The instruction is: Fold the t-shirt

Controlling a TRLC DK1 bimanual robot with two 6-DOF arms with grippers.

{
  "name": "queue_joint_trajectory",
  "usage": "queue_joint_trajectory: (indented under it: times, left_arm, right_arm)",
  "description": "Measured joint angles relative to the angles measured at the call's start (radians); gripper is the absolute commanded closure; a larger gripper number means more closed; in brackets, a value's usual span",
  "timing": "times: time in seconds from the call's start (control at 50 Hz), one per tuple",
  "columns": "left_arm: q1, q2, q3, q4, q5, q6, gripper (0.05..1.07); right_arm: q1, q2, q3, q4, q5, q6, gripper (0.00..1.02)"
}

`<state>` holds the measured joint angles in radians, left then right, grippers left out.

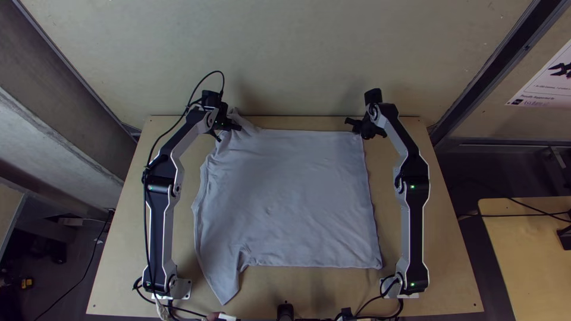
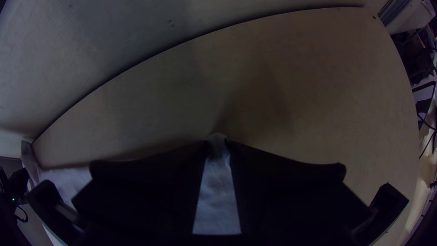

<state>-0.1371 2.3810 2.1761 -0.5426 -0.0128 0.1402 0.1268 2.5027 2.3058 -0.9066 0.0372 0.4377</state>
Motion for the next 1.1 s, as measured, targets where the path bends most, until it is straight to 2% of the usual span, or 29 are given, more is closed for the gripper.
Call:
queue_joint_trajectory:
  times: [0.2, 0.5, 0.78, 1.1]
  left_arm:
    - [0.005, -0.014, 0.0, 0.023, 0.0, 0.004, 1.05]
    - [0.004, -0.03, 0.0, 0.149, 0.0, 0.053, 1.05]
    - [0.006, -0.044, -0.018, 0.075, 0.0, 0.082, 1.05]
    - [0.029, -0.183, -0.204, 0.097, 0.001, 0.091, 1.05]
  right_arm:
    - [0.009, 0.0, 0.0, 0.008, 0.019, -0.004, 1.0]
    - [0.01, -0.005, 0.0, 0.053, 0.047, -0.027, 1.0]
    - [0.01, -0.056, 0.0, 0.053, 0.053, -0.031, 1.0]
    - [0.01, -0.127, -0.028, -0.009, 0.08, -0.069, 1.0]
